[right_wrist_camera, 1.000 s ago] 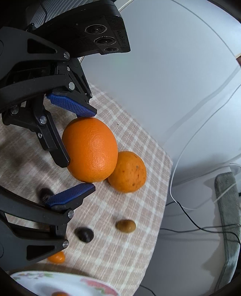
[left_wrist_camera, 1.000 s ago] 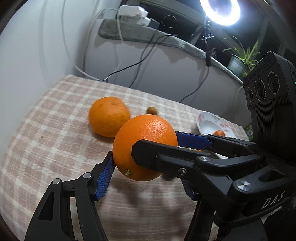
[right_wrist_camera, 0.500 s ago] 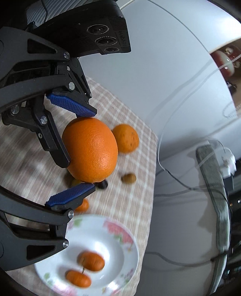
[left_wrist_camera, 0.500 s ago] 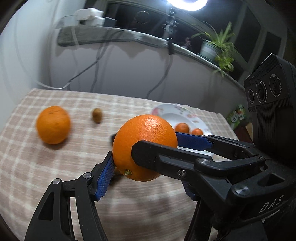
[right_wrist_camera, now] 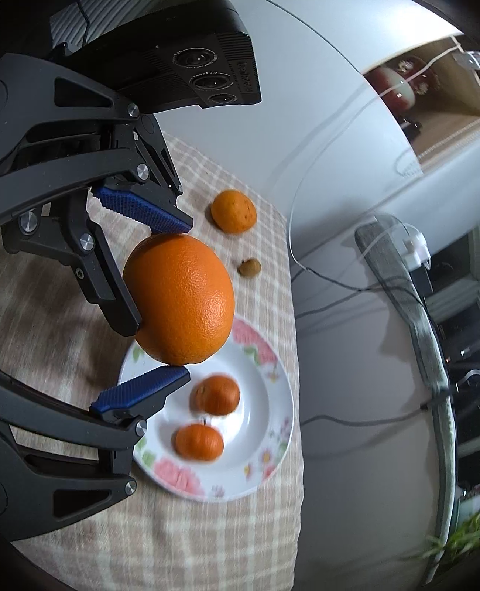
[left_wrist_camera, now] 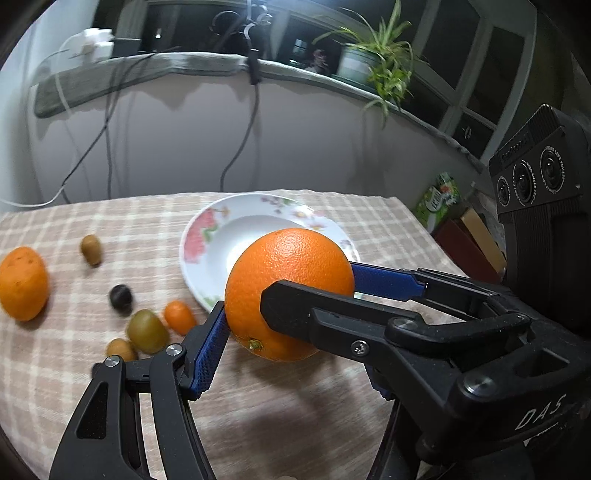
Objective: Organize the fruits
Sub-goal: 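Lift the large orange with the left tool and carry it over the plate, then open the left tool to set the large orange on the plate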
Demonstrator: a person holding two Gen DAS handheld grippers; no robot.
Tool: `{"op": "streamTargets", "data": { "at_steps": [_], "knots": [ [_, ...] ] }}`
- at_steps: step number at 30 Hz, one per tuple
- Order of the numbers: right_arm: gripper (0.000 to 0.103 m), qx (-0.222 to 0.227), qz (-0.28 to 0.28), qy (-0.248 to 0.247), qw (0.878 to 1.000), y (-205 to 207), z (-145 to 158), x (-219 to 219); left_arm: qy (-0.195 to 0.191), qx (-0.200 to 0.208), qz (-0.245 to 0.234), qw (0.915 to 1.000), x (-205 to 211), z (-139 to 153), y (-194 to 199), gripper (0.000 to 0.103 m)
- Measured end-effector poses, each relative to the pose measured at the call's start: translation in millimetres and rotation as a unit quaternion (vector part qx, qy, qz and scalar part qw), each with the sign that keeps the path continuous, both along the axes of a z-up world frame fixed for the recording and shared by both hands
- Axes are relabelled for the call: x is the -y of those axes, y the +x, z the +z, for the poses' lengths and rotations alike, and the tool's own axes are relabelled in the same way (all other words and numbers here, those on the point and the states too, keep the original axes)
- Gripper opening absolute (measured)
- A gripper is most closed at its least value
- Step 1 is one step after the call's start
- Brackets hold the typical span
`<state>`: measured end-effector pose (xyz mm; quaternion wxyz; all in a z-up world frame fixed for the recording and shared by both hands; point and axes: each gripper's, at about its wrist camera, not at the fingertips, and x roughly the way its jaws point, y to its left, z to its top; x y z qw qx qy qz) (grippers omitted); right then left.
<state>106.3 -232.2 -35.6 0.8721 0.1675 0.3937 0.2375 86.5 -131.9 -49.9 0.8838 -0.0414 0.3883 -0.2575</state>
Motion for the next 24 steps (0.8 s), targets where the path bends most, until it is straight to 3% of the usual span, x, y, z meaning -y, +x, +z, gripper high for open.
{"op": "streamTargets", "data": {
  "at_steps": [10, 24],
  "knots": [
    [0.077, -0.004, -0.025, 0.006, 1.0, -1.4, -6.2, 30.0, 0.013, -0.003, -0.024, 0.9996, 23.1, -1.6, 7.9, 0.065],
    [0.077, -0.012, -0.034, 0.008, 0.999, 1.7, -15.0, 37.1, 0.032, -0.012, -0.024, 0.9991, 34.8, -8.8, 17.3, 0.066]
  ]
}}
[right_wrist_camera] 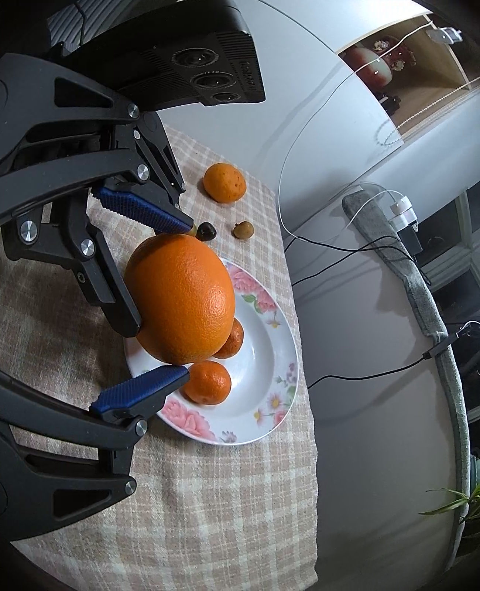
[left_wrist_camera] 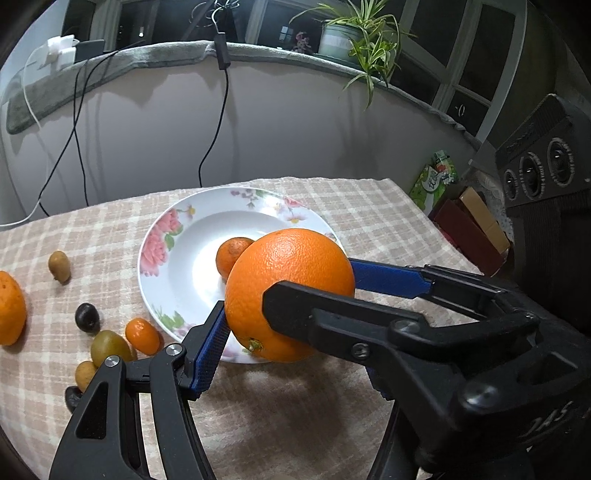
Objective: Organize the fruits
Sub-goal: 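Open the left tool to set the large orange on the plate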
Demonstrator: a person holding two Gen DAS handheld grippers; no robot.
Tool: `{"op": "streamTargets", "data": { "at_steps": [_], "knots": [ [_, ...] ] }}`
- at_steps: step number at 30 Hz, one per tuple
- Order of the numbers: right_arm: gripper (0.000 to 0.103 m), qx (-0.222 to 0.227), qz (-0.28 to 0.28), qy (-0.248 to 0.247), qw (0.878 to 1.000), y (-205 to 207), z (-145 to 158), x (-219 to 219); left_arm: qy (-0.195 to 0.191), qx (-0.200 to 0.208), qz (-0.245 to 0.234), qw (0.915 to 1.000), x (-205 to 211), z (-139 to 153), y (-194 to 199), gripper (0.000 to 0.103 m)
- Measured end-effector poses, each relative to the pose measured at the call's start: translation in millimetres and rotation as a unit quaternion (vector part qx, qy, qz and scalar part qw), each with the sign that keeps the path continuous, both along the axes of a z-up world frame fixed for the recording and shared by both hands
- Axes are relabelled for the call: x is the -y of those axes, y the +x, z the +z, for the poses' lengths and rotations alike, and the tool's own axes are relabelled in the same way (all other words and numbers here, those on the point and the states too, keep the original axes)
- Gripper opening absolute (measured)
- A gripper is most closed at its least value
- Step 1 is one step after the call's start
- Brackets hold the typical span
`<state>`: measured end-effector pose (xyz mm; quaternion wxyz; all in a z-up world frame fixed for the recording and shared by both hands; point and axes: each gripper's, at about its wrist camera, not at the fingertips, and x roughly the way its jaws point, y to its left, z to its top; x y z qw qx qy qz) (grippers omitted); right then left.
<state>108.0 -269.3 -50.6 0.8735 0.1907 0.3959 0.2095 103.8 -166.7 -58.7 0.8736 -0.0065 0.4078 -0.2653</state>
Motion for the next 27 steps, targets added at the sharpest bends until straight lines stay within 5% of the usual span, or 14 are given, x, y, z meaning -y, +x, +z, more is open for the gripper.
{"op": "streamTargets", "data": {
  "at_steps": [27],
  "knots": [
    [0.077, 0.018, -0.026, -0.012, 0.999, -7.2, 7.4, 7.5, 0.0, 0.024, 0.039, 0.999, -31.1, 3.6, -3.1, 0.07]
  ]
}}
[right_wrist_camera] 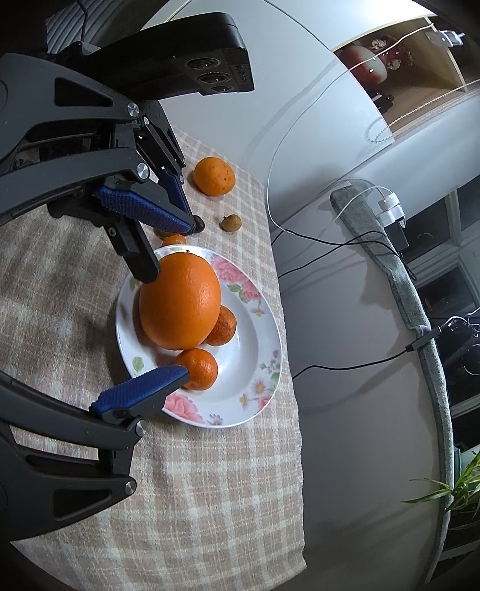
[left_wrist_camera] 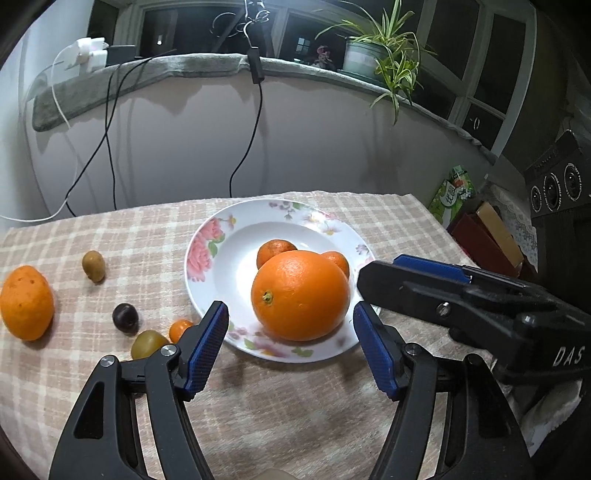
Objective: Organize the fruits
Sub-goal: 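Open the left tool to set the large orange on the plate, then move the left tool to the second large orange and close around it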
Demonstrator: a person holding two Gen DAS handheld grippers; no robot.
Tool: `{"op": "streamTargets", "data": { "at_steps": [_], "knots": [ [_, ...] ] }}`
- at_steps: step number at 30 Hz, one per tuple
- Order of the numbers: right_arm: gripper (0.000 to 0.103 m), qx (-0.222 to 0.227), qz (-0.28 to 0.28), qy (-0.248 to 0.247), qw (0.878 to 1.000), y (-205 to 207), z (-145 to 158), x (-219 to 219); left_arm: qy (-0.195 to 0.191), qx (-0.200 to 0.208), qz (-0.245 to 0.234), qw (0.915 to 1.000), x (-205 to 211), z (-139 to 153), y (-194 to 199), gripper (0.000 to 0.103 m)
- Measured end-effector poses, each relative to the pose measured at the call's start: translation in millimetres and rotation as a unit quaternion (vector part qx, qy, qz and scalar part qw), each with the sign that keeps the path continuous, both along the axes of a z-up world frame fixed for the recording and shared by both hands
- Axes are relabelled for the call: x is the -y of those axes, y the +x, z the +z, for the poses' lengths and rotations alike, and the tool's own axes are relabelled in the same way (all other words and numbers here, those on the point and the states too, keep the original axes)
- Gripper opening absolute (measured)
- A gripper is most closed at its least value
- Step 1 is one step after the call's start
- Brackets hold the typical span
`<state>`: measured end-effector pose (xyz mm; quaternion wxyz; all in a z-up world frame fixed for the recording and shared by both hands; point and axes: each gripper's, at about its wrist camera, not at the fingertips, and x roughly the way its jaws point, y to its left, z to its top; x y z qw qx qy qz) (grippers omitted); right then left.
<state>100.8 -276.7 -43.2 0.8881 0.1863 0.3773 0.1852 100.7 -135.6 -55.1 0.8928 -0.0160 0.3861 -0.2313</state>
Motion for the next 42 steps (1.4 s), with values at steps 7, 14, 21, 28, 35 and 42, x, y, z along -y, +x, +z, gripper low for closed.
{"op": "streamTargets", "data": {
  "at_steps": [7, 14, 21, 28, 35, 42],
  "knots": [
    [0.086, 0.004, -0.001, -0.001, 1.0, -0.4, 4.3, -2.9, -0.005, -0.001, 0.014, 0.9999, -15.6, 0.6, -2.9, 0.07],
    [0.099, 0.009, 0.012, -0.002, 1.0, 4.2, 13.8, -20.0, -0.014, 0.005, 0.037, 0.9992, -44.2, 5.3, -6.4, 0.076],
    [0.101, 0.01, 0.035, -0.009, 0.999, 15.0, 22.1, -48.2, -0.023, 0.004, 0.076, 0.9968, -83.6, 6.7, -6.1, 0.078],
    [0.101, 0.006, 0.056, -0.021, 0.998, 27.7, 24.6, -79.6, -0.026, 0.005, 0.114, 0.9931, -124.2, 6.9, -6.8, 0.078],
    [0.101, 0.002, 0.079, -0.021, 0.997, 42.3, 26.2, -111.4, -0.032, 0.004, 0.154, 0.9876, -166.4, 4.8, -6.6, 0.078],
    [0.101, -0.006, 0.115, -0.017, 0.993, 59.6, 26.3, -149.3, -0.037, 0.001, 0.185, 0.9821, -201.4, 0.7, -1.5, 0.078]
  ]
}}
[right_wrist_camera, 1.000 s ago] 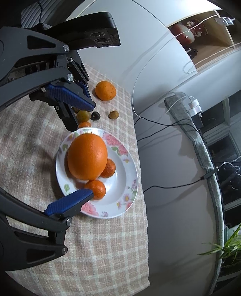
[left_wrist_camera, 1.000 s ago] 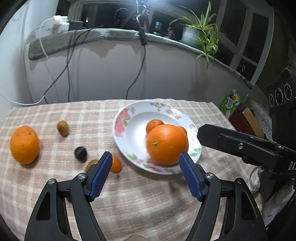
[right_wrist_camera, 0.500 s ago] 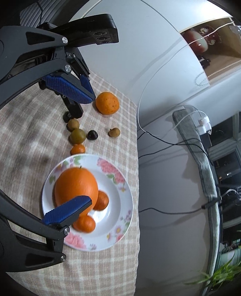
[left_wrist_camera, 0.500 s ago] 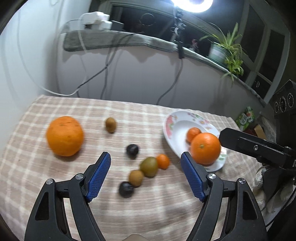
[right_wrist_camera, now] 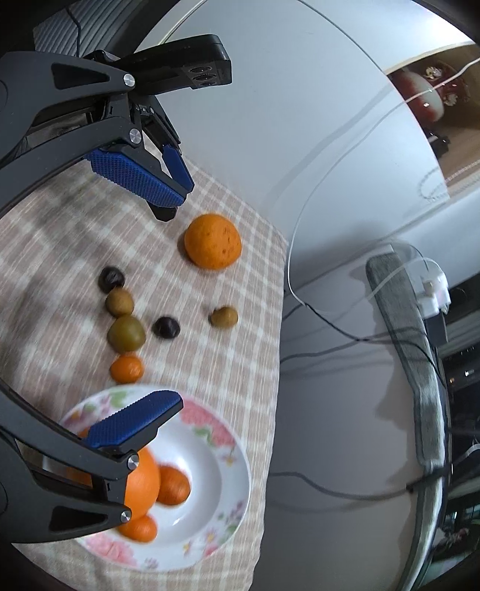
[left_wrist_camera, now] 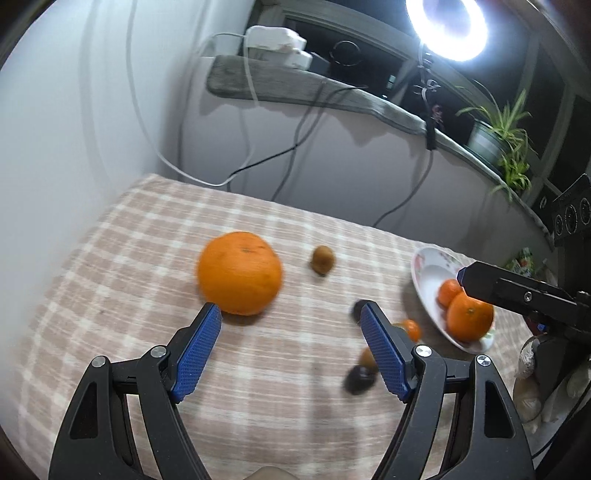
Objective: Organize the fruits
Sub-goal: 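Move the left tool to the second large orange and close around it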
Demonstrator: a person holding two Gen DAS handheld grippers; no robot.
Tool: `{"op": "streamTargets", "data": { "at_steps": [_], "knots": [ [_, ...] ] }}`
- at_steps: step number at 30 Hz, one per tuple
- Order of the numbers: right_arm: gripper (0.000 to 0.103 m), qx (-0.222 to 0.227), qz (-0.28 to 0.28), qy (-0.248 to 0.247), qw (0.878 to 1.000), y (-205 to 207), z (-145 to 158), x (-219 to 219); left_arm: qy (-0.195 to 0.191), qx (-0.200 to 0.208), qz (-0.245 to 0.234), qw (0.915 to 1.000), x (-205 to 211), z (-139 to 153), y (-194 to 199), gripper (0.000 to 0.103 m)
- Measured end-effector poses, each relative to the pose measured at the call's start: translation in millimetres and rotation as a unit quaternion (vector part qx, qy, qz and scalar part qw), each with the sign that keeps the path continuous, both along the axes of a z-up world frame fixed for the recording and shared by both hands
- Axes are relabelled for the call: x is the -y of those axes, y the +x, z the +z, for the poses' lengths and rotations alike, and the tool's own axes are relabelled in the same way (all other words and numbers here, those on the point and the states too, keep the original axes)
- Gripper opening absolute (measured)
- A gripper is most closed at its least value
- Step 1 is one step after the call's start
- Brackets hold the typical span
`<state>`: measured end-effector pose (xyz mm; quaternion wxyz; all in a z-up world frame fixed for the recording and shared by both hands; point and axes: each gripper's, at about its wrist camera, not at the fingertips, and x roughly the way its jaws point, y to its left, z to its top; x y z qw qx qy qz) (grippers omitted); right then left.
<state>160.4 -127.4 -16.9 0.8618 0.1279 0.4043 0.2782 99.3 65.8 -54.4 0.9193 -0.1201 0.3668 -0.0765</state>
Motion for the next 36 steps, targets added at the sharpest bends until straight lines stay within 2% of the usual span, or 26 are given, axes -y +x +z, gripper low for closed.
{"op": "streamTargets", "data": {
  "at_steps": [8, 19, 28, 36],
  "knots": [
    [0.101, -0.01, 0.037, -0.008, 0.999, 22.8, -3.7, -41.7, -0.012, -0.01, 0.015, 0.9998, -25.4, -10.6, 13.0, 0.078],
    [0.101, -0.042, 0.075, -0.008, 0.996, 56.7, -24.2, -94.1, -0.033, -0.027, 0.013, 0.999, -40.7, -26.6, 32.8, 0.078],
    [0.101, -0.066, 0.1, -0.001, 0.993, 75.4, -40.2, -121.9, -0.056, -0.042, 0.003, 0.9975, -45.5, -35.6, 45.2, 0.078],
    [0.095, -0.091, 0.103, 0.005, 0.991, 90.0, -54.2, -132.4, -0.075, -0.055, 0.0, 0.9957, -47.1, -41.5, 56.4, 0.078]
  ]
}}
